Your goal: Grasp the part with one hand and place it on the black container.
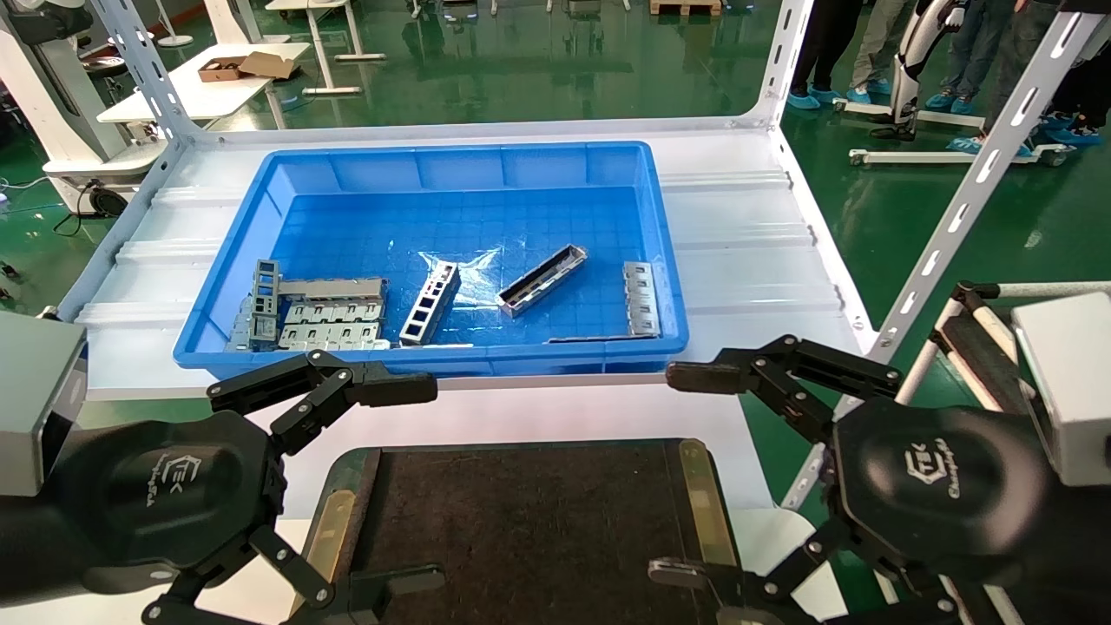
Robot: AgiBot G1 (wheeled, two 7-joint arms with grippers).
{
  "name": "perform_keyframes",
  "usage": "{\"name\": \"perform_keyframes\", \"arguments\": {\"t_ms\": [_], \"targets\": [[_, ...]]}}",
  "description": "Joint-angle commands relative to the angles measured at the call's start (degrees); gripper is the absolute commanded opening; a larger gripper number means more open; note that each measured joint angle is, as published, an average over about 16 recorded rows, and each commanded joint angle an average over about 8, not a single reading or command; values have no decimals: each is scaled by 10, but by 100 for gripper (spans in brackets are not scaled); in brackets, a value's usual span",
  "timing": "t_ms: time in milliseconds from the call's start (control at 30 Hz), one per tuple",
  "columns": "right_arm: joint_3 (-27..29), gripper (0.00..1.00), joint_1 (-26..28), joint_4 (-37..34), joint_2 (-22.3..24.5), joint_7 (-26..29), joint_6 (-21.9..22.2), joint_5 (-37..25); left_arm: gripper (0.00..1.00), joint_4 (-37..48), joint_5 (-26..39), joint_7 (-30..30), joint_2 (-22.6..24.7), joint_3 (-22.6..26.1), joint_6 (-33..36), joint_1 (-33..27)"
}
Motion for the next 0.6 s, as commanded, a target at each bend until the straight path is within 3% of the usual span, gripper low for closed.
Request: {"name": "perform_keyframes", "arguments": {"t_ms": [33, 600], "targets": [[0, 100, 0, 0, 0, 0, 0, 0, 100, 0, 0, 0, 0, 0, 0, 0], [0, 100, 0, 0, 0, 0, 0, 0, 100, 0, 0, 0, 0, 0, 0, 0]]}}
